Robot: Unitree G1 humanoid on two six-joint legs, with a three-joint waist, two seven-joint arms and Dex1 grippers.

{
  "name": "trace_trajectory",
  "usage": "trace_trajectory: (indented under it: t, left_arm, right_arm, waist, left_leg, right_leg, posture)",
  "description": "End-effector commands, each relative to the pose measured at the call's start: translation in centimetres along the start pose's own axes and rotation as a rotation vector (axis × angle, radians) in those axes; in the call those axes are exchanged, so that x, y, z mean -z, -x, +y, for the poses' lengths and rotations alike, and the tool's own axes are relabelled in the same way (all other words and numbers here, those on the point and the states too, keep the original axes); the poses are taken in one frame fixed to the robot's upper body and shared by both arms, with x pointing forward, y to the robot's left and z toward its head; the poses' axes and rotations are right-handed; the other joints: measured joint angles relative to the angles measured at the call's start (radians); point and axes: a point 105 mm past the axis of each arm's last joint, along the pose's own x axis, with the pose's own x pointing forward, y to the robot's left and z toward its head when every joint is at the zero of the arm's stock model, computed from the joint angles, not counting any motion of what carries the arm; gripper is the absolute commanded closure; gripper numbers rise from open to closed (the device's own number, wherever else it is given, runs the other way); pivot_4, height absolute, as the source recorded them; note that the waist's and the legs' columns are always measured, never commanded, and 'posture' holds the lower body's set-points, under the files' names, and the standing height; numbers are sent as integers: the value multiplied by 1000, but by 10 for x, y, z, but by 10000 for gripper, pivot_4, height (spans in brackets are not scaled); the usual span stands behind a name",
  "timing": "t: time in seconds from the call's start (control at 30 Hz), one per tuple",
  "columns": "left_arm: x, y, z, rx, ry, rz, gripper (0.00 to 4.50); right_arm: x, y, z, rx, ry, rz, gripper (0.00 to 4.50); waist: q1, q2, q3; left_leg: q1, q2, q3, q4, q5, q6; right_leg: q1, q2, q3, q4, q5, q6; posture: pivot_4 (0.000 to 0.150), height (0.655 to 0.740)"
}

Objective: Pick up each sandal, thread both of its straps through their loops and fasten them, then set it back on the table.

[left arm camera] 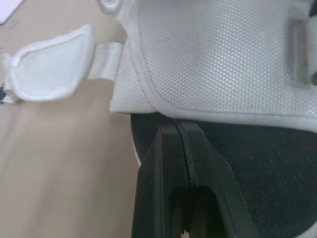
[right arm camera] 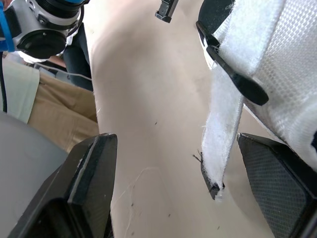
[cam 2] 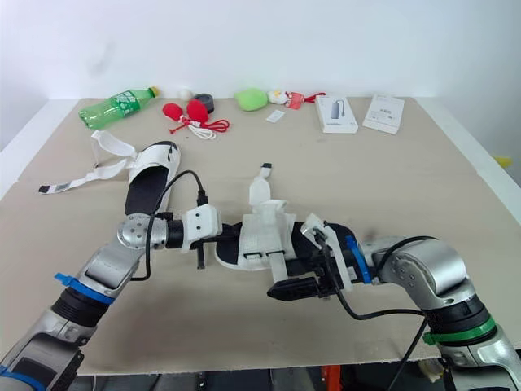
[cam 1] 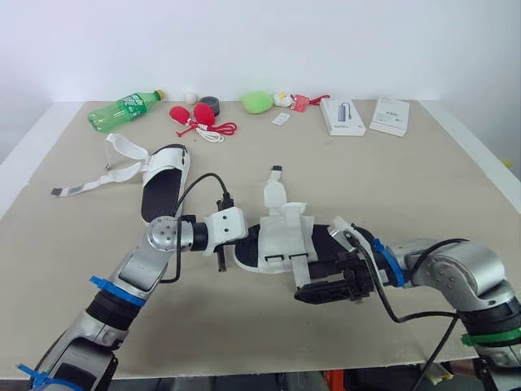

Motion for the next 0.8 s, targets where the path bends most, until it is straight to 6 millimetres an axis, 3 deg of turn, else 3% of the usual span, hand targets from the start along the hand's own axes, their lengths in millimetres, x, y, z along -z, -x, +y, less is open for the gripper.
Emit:
trace_trajectory:
  t: [0.03,0.13,0.17,0.3,0.37,0.5,0.8]
  left_arm:
    - [1,6,20,-79,-31,9,45000]
    - [1,5,23,-86,-34,5,45000]
    - [1,5,23,-86,-34,4,45000]
    - [0,2,17,-72,-25,-8,45000]
    - [-1,1,12,-61,-17,-14,45000]
    - [-2,0,7,-50,-5,-19,45000]
    - [-2,-2,4,-39,4,-21,45000]
  right_arm:
    - [-13,-3,-7,27,46,-24,3216]
    - [-18,-5,-15,53,51,-49,3216]
    - [-19,-5,-18,63,49,-59,8373]
    - [-20,-5,-24,102,53,-94,20400]
    - [-20,-7,-24,104,37,-119,30297]
    - [-17,-11,-21,113,37,-136,44650]
    - [20,-11,-9,108,-55,-74,44650]
  waist:
    - [-1,0,0]
    - [-2,0,0]
    - [-2,0,0]
    - [-1,0,0]
    - [-1,0,0]
    - [-1,0,0]
    - [5,0,0]
  left_leg:
    - [0,0,0,0,0,0]
    - [0,0,0,0,0,0]
    - [0,0,0,0,0,0]
    - [0,0,0,0,0,0]
    - [0,0,0,0,0,0]
    - [0,0,0,-1,0,0]
    - [0,0,-1,0,0,0]
  right_leg:
    - [0,0,0,0,0,0]
    - [0,0,0,0,0,0]
    - [0,0,0,0,0,0]
    - [0,0,0,0,0,0]
    - [0,0,0,0,0,0]
    - [0,0,0,0,0,0]
    - [1,0,0,0,0,1]
  posture:
    - [1500,7400]
    - [1500,7400]
    - [1500,7400]
    - [1500,7400]
    - [1500,7400]
    - [1500,7400]
    - [1500,7400]
